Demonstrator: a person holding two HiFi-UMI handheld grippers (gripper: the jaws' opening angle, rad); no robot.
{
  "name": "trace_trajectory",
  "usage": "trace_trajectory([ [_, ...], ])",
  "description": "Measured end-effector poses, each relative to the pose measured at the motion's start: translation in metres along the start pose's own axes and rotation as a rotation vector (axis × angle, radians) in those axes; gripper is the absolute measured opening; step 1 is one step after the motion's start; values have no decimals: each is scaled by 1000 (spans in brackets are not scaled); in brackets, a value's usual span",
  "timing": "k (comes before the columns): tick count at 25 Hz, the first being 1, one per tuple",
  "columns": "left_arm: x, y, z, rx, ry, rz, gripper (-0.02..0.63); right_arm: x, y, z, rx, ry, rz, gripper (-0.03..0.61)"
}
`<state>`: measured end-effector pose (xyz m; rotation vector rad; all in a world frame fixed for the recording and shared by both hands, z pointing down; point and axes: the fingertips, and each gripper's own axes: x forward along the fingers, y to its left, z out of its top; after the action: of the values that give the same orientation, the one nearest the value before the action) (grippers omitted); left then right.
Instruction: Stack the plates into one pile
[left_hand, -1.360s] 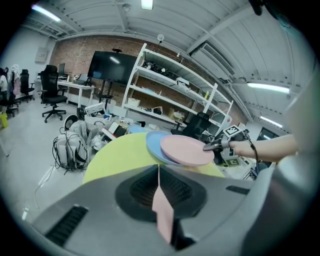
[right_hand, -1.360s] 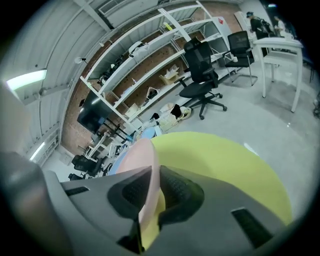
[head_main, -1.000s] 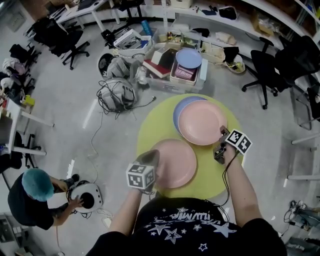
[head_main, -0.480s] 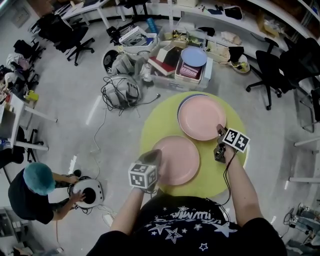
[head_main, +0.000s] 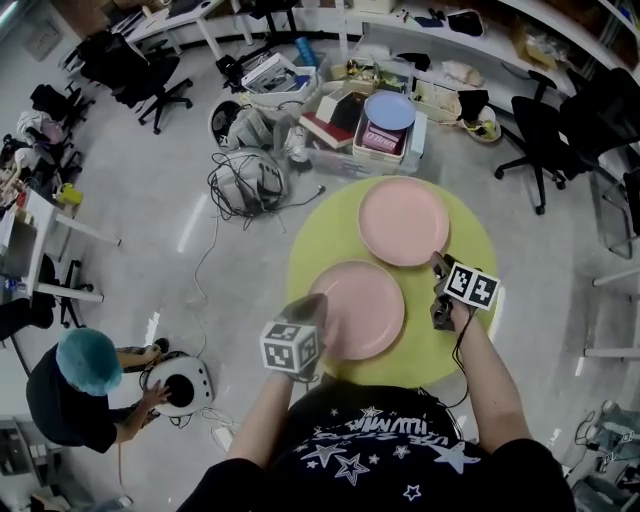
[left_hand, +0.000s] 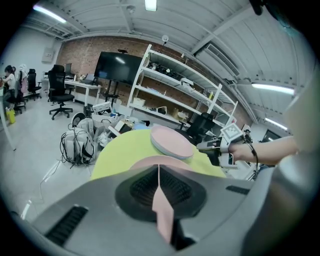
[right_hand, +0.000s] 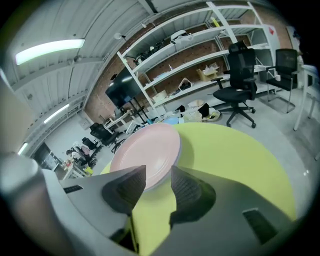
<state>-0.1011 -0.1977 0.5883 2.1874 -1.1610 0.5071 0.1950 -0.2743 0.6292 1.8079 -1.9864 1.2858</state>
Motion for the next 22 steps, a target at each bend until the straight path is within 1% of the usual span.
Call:
trace_trajectory([
  [6, -13, -2, -10, 9, -9, 9, 18, -12, 23, -50, -104, 96, 71, 149],
  [13, -31, 1, -20, -18, -19, 33, 18, -20, 58, -109, -205, 277, 168, 146],
  [18, -34, 1, -26, -28, -23, 48, 18, -20, 66, -131, -237, 339, 190, 146],
  [22, -34, -2, -28, 0, -15, 51, 18, -19, 70, -142, -249, 375, 201, 146],
])
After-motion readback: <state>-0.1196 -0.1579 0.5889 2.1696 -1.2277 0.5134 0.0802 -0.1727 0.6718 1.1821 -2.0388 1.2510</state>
